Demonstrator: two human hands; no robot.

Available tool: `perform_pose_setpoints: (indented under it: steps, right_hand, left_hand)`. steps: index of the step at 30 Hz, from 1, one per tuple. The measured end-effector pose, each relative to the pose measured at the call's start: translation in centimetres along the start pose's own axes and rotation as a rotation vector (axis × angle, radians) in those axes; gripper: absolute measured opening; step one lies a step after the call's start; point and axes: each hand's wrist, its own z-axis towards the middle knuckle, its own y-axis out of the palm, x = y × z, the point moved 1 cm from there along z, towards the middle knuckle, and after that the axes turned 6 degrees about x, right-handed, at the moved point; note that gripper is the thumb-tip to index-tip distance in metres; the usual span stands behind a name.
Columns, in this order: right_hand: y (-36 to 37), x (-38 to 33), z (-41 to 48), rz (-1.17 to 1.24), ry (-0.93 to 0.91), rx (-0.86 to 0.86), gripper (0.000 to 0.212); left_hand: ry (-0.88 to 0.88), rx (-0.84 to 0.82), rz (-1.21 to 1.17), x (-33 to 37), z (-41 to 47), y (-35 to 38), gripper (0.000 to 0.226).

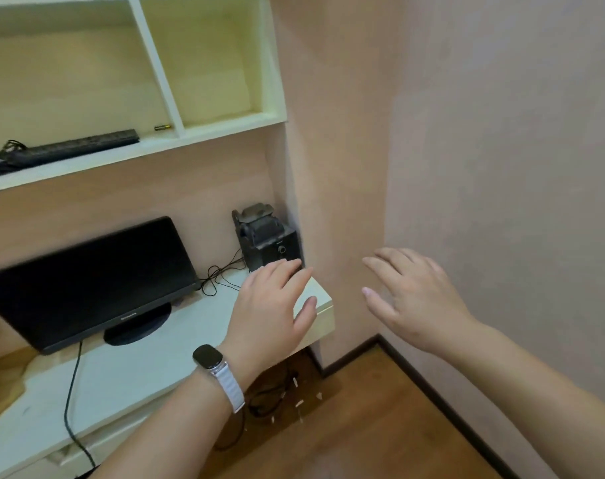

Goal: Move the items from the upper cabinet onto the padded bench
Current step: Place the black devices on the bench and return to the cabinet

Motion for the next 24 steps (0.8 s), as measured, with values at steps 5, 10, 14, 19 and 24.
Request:
perform_pose_setpoints:
  steps: [5,10,14,19,24]
  right_hand:
    - [2.0,-0.2,5.6,-0.003,0.017,0.019,0.062]
    - [3.9,0.3,12.7,-0.069,0.003,0.110,0.054]
    - [5.0,-0.1,18.9,-0.102,-0.004,0.186,0.052]
    - [6.1,-0.3,24.8,-0.112,-0.011,0.254,0.051]
    - [6.0,0.6,29.7,-0.067,0.013,0.333,0.052]
  left_hand:
    - [0.025,0.065,-0.018,-4.7,4.5,2.4,0.043]
    - [0.047,0.169,-0.063,-9.8,10.6,4.6,0.041]
    - [0.086,0.236,-0.071,-14.3,15.5,6.0,0.040]
    - [0.111,0.260,-0.054,-18.3,20.3,6.4,0.041]
    - [0.140,0.298,-0.004,-20.5,24.7,6.0,0.041]
